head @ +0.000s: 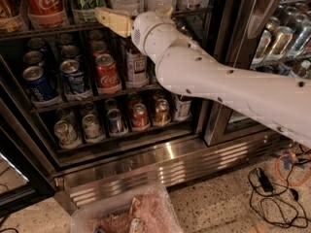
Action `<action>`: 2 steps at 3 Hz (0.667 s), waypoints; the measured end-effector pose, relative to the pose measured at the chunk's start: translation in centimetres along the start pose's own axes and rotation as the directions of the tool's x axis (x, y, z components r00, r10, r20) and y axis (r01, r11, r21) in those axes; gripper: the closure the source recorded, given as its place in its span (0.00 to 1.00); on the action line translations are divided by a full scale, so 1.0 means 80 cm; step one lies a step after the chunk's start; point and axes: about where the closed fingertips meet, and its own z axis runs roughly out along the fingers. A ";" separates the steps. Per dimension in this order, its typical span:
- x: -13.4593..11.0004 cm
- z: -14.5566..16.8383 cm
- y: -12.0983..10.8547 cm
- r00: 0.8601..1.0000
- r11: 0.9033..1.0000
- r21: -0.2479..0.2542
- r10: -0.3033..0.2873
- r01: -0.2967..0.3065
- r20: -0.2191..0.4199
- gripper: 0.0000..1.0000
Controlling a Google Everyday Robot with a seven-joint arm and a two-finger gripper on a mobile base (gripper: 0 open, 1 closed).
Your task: Pick green can from top shelf of fridge
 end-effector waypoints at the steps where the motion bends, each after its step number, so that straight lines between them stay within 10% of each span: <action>1: -0.001 -0.002 -0.002 1.000 1.000 0.002 0.000 0.000 0.002 0.00; 2: -0.001 -0.003 -0.003 1.000 1.000 0.002 0.000 0.000 0.002 0.00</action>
Offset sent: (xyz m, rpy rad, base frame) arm 0.3325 0.2451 -0.2958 -0.1334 0.0613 0.1277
